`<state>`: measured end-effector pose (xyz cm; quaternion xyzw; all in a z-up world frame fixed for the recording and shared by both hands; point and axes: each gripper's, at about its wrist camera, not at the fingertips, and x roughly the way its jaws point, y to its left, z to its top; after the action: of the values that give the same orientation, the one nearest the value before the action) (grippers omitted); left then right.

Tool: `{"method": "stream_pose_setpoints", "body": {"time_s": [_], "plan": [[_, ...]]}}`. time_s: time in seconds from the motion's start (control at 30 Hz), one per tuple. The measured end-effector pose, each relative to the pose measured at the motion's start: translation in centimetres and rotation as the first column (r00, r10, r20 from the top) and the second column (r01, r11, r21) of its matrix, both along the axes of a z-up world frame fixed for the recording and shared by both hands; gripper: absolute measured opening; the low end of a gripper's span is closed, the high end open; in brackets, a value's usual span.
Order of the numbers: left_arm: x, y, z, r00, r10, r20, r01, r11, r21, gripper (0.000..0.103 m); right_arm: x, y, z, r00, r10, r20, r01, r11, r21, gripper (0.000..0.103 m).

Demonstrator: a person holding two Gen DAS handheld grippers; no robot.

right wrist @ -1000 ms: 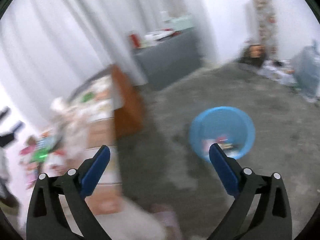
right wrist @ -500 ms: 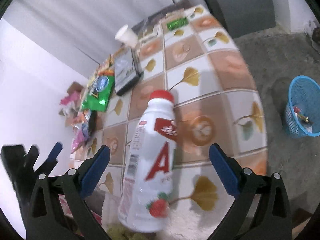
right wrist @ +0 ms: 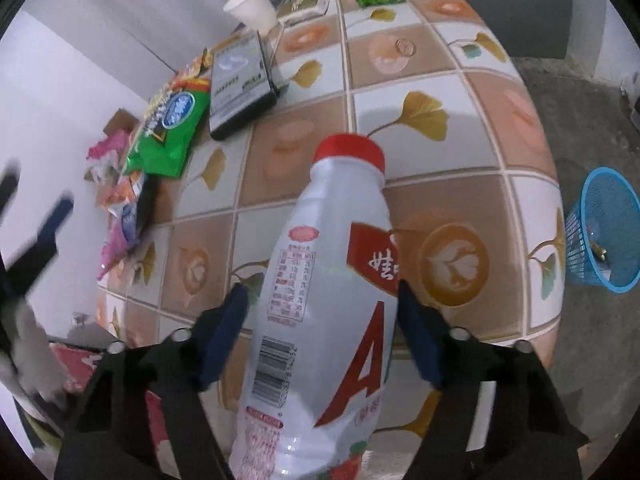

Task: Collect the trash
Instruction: 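Close the right tool on the white milk bottle while the left tool reaches the white cable box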

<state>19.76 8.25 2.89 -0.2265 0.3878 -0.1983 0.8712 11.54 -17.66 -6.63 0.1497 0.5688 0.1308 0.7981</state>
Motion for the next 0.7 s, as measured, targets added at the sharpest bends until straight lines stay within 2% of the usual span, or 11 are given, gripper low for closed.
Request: {"method": "stream_pose_setpoints", "body": {"time_s": [0.1,0.3,0.43,0.6,0.7], "plan": [[4.1,-1.9,-0.5,0.999,0.017,-0.043,-0.017,1.0,-0.006,0.083,0.3,-0.2,-0.1,1.0,-0.002,0.015,0.002,1.0,-0.005,0.063],[12.2,-5.2,-3.0,0.991,0.036,-0.129,-0.03,0.999,0.046,0.083,0.6,-2.1,-0.2,0.999,-0.037,0.032,0.036,0.999,0.017,0.063],[16.4,-6.4,-5.2,0.979,0.082,-0.187,-0.055,0.988,0.144,0.083,0.7,-3.2,-0.3,0.998,-0.038,0.045,0.036,0.999,0.037,0.063],[19.2,-7.4,-7.4,0.964,0.15,-0.221,-0.087,0.958,0.272,0.083,0.7,-4.6,-0.6,0.997,-0.052,0.059,0.047,0.995,0.084,0.063],[19.9,-8.3,-7.9,0.964,0.173,-0.203,-0.092,0.929,0.358,0.084,0.4,-5.2,-0.6,0.996,-0.058,0.061,0.051,0.993,0.108,0.062]]}}
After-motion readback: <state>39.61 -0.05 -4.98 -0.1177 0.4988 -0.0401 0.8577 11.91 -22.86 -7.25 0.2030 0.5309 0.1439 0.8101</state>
